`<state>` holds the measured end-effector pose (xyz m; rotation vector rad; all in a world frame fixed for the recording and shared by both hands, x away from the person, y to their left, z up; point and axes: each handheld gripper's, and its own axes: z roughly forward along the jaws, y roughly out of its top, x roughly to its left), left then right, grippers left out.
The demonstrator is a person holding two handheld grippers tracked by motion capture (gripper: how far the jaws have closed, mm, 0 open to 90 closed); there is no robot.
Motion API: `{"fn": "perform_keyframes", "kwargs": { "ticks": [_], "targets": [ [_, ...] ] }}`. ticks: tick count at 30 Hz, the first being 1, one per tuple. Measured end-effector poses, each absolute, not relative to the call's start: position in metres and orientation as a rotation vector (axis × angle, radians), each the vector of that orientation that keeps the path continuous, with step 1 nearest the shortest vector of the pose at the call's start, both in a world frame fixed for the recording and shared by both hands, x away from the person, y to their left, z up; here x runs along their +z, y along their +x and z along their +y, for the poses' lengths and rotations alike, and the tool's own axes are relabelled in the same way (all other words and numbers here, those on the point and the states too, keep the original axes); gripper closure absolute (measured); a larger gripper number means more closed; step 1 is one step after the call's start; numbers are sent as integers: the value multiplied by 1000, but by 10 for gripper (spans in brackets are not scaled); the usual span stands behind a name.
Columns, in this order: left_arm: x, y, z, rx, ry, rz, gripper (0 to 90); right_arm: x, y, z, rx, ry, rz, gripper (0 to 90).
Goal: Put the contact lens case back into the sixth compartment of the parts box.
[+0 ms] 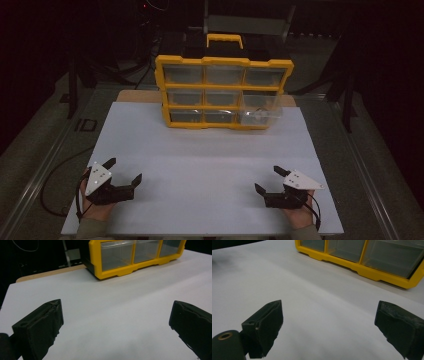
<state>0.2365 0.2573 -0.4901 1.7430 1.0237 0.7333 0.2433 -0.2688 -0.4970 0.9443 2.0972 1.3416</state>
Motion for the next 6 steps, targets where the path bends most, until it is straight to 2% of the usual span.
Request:
{"fn": "perform_keyframes", "kwargs": {
  "ticks": [6],
  "targets": [
    [-491,236,257,756,1745,1026,2,-498,241,-269,1318,939,2099,80]
  ]
}}
